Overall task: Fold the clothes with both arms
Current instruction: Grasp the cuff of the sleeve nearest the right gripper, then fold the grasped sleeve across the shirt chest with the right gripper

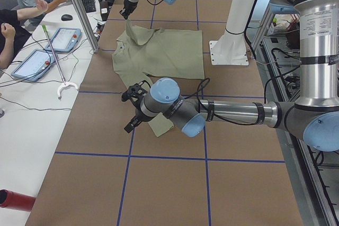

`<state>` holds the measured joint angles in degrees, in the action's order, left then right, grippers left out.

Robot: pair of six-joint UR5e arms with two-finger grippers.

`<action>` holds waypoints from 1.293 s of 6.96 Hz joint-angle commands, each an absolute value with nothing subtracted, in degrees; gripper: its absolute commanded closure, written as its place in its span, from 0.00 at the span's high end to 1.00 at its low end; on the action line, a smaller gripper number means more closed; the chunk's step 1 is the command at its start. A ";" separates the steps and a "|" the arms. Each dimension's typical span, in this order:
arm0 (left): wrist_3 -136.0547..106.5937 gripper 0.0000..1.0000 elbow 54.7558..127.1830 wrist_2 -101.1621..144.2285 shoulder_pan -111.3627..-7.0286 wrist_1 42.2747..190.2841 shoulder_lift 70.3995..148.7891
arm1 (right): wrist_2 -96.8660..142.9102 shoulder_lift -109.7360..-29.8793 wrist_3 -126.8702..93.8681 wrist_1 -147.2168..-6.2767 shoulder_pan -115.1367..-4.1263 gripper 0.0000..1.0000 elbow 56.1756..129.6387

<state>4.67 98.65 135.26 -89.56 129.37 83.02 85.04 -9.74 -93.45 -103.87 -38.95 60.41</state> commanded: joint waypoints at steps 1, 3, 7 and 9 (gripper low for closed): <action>4.66 1.00 97.82 135.26 -89.56 129.73 83.06 | 80.87 -9.66 -93.79 -102.30 -32.98 0.00 59.85; 4.66 1.00 97.73 135.26 -89.56 129.73 83.06 | 79.55 -10.46 -89.77 -102.31 -30.25 0.00 59.94; 4.66 1.00 97.38 135.26 -89.47 129.99 83.14 | 77.96 -9.32 -91.66 -95.20 -31.11 0.99 58.19; 4.75 1.00 97.38 135.26 -89.56 130.17 83.14 | 78.83 -8.70 -91.15 -95.01 -32.95 0.99 57.92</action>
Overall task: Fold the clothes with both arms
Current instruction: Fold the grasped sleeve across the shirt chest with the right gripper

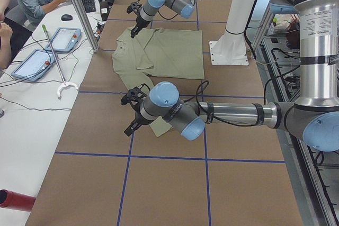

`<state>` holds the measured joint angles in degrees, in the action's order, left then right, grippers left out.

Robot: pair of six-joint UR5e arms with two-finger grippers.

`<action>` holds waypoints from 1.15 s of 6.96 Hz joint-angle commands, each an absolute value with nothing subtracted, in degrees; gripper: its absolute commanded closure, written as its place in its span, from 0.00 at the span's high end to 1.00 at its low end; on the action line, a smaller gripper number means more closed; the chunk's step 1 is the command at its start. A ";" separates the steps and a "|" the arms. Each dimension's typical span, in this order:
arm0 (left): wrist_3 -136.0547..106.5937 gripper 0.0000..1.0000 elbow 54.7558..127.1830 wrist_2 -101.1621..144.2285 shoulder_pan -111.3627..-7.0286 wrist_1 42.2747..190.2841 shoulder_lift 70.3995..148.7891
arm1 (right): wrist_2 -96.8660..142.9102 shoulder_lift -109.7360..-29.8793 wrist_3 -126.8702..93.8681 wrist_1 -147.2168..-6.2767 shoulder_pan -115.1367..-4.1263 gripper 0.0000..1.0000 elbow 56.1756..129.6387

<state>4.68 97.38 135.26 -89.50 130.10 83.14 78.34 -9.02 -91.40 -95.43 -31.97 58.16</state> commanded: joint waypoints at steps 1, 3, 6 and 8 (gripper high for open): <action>4.66 1.00 97.03 135.26 -89.47 130.17 83.14 | 83.88 -8.70 -88.71 -95.10 -34.96 1.00 57.92; 4.74 1.00 97.29 135.18 -89.47 131.56 84.63 | 97.93 -10.79 -76.28 -96.93 -42.06 1.00 60.54; -13.36 0.99 95.19 134.56 -83.94 141.62 82.28 | 112.81 -35.14 -52.12 -100.72 -53.92 1.00 88.58; -33.12 0.93 95.10 126.53 -73.11 159.26 75.88 | 121.00 -50.11 -37.24 -100.11 -62.37 1.00 100.23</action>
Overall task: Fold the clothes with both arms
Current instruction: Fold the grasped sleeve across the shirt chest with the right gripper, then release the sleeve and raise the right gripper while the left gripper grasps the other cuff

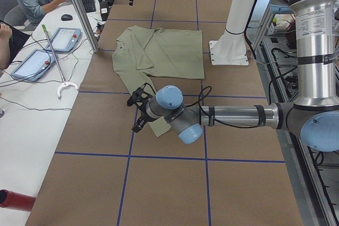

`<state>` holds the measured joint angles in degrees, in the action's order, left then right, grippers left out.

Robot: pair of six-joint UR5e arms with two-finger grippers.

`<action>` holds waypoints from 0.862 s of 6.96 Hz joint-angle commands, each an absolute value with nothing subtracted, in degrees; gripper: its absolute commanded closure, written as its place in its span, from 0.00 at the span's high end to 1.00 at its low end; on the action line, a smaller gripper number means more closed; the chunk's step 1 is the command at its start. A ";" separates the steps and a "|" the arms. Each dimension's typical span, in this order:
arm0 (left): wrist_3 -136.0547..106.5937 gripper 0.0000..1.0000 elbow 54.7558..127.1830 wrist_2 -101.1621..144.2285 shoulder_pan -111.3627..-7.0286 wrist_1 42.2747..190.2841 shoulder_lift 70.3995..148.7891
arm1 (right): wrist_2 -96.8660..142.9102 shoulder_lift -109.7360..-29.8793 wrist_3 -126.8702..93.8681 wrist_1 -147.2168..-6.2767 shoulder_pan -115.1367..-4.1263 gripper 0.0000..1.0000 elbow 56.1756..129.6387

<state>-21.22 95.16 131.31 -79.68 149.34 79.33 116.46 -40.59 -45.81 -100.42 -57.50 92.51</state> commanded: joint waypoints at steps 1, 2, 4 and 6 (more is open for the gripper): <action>-35.14 0.93 95.01 123.60 -67.82 160.82 75.07 | 123.03 -56.10 -31.52 -99.93 -64.23 1.00 104.46; -34.98 0.99 95.01 122.27 -63.94 160.93 74.36 | 124.70 -61.12 -28.68 -99.84 -65.99 1.00 107.55; -35.33 0.99 95.01 113.16 -53.31 160.93 72.86 | 125.24 -67.13 -26.46 -99.76 -67.58 1.00 112.39; -35.25 0.99 92.39 107.60 -47.57 160.93 72.95 | 125.07 -67.24 -26.54 -99.76 -67.59 1.00 112.68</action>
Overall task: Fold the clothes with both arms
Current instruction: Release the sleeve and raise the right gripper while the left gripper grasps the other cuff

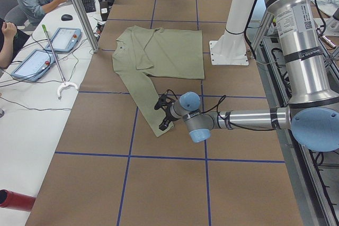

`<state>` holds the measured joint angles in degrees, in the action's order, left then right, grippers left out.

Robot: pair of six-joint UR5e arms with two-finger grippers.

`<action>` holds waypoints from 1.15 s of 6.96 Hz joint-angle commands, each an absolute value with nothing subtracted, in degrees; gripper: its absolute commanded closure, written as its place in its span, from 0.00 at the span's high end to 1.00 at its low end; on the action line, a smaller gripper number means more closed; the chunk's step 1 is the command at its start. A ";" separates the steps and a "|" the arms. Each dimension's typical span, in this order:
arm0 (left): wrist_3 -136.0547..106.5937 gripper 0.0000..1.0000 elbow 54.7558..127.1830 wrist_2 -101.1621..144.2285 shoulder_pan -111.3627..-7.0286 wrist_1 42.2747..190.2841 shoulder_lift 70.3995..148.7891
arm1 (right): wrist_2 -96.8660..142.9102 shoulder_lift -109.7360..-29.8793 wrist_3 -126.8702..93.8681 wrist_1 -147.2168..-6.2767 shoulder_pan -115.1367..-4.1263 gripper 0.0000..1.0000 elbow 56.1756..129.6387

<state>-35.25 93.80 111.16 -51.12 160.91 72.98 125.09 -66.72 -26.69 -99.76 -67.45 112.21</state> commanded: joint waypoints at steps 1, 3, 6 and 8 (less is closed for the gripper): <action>-35.24 1.00 91.68 106.27 -45.98 160.93 73.30 | 125.07 -67.24 -26.63 -99.76 -67.59 1.00 112.68; -35.24 0.96 91.05 104.95 -43.52 160.93 73.56 | 124.98 -67.24 -26.72 -99.76 -67.59 1.00 112.68; -34.81 0.56 91.05 103.80 -41.48 160.93 73.56 | 124.98 -67.15 -26.81 -99.76 -67.59 1.00 112.59; -34.54 0.57 91.05 103.80 -41.31 160.93 73.48 | 124.89 -67.24 -26.98 -99.76 -67.59 1.00 112.59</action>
<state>-34.78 91.06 103.82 -41.45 160.93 73.56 124.96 -67.18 -26.88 -99.76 -67.59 112.60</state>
